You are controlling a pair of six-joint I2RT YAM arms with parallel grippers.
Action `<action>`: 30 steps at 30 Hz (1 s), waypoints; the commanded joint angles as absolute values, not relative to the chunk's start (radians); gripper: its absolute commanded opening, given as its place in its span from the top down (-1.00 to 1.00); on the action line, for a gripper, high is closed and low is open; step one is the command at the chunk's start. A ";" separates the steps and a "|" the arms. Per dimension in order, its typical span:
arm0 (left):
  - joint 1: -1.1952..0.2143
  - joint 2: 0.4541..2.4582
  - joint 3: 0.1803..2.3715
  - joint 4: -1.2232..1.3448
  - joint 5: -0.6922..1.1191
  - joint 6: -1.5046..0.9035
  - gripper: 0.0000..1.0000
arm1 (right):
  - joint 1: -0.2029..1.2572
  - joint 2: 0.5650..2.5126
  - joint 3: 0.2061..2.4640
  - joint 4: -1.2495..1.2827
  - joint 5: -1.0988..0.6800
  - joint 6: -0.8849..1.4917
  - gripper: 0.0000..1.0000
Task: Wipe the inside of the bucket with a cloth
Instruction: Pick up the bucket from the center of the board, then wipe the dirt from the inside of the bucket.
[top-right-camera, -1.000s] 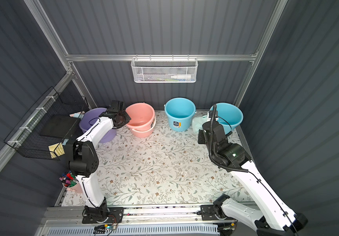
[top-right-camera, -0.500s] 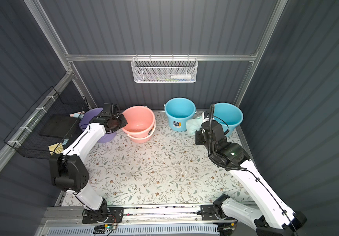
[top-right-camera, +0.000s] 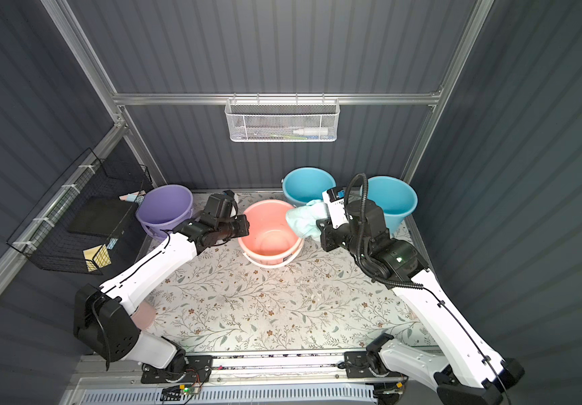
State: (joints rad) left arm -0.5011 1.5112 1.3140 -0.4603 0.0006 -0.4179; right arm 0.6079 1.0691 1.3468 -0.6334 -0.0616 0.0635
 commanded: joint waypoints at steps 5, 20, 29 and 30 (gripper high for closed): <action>-0.627 1.523 1.308 -0.375 -0.083 -0.445 1.00 | 0.619 1.104 1.417 -0.710 -0.257 -0.126 1.00; -0.751 1.522 1.236 -0.338 -0.097 -0.482 1.00 | 0.745 1.185 1.327 -0.939 -0.125 -0.707 1.00; -0.759 1.515 1.206 -0.342 -0.084 -0.486 1.00 | 0.758 1.356 1.288 -0.806 -0.156 -0.571 1.00; -0.760 1.511 1.200 -0.341 -0.086 -0.488 1.00 | 0.758 1.374 1.283 -0.790 -0.161 -0.564 1.00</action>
